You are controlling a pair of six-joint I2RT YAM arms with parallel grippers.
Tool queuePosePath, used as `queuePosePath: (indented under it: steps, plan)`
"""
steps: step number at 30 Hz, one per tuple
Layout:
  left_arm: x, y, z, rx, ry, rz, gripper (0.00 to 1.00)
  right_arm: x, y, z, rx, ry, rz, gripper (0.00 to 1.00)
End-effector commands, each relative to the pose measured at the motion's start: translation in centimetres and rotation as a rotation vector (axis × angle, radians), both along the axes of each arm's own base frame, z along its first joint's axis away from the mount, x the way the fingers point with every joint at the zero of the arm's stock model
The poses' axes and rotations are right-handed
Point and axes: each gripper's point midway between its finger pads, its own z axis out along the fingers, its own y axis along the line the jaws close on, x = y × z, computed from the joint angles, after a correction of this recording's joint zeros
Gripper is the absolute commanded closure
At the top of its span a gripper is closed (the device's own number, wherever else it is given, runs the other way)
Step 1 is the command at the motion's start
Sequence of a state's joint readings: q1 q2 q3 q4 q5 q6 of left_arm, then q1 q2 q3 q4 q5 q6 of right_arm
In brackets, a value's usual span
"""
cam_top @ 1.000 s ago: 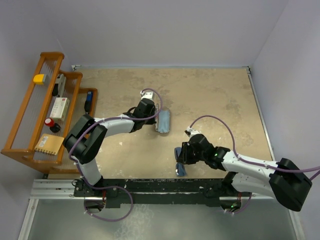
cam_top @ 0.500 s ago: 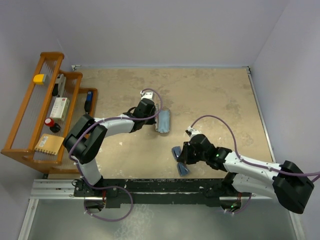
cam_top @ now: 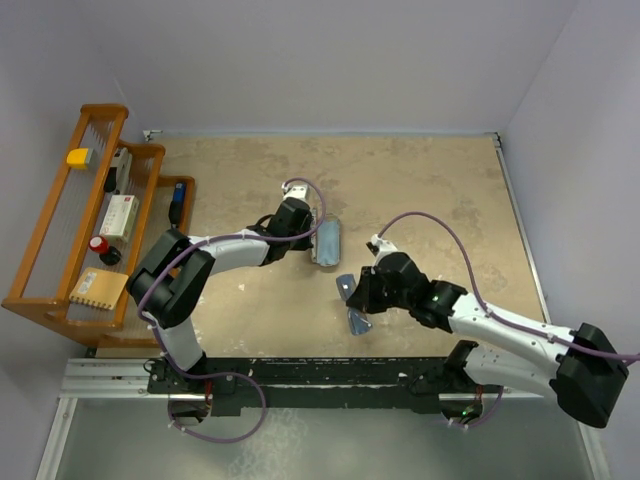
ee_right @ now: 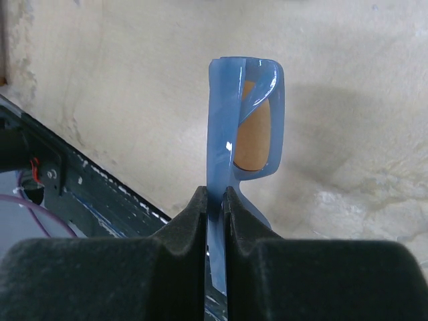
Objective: Organize the sunglasses
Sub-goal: Pick up the sunglasses from the center of the board, then place the sunglasses in the sunglasses case.
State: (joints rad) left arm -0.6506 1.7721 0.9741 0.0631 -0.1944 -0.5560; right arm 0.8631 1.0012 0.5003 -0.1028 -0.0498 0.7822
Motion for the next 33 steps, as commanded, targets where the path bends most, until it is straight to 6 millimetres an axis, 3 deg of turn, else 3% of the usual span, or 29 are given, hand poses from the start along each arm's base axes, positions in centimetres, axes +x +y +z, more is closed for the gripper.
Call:
queuePosePath:
  steps: [1, 15, 25, 31, 33]
  plan:
    - [1.2, -1.0, 3.8, -0.041, -0.087, -0.011, 1.0, 2.6, 1.3, 2.8, 0.005, -0.09, -0.015, 1.0]
    - [1.2, -1.1, 3.8, -0.037, -0.087, -0.012, 1.0, 10.6, 2.6, 5.6, 0.059, -0.174, -0.088, 1.0]
    - [1.1, -1.1, 3.5, -0.028, -0.081, -0.012, 1.0, 14.9, 4.4, 5.6, 0.093, -0.196, -0.11, 1.0]
    - [1.2, -1.3, 3.6, -0.03, -0.086, -0.014, 1.0, 16.7, 5.3, 4.3, 0.094, -0.183, -0.117, 1.0]
    - [1.1, -1.3, 3.6, -0.029, -0.085, -0.015, 1.0, 17.8, 6.1, 5.2, 0.119, -0.2, -0.12, 1.0]
